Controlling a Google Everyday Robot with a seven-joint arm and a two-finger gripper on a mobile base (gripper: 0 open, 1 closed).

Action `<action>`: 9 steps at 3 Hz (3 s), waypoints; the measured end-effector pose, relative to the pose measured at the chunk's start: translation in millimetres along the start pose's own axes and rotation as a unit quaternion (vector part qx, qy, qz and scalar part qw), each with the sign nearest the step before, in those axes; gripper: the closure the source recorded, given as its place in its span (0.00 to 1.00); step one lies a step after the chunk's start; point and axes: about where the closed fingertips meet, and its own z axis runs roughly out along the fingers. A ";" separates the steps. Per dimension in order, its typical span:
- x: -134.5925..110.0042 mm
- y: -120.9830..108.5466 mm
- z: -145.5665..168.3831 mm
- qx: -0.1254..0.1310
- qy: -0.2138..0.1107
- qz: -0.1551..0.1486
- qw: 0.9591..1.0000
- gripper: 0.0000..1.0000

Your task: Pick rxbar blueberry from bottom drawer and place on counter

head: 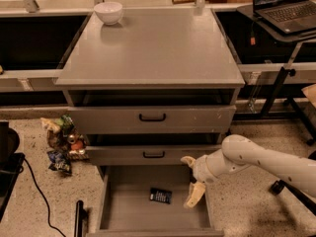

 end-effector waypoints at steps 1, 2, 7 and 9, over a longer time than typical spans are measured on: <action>0.0 0.0 0.1 0.000 0.000 0.000 1.000 0.00; 9.2 -7.5 29.3 0.006 0.008 -0.004 1.000 0.00; 80.6 -54.4 220.4 0.033 -0.110 0.020 0.993 0.00; 94.5 -56.7 232.7 0.039 -0.104 0.032 0.993 0.00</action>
Offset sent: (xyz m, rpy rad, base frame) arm 0.0203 0.0288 -0.0723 -0.0457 -0.0383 -0.0078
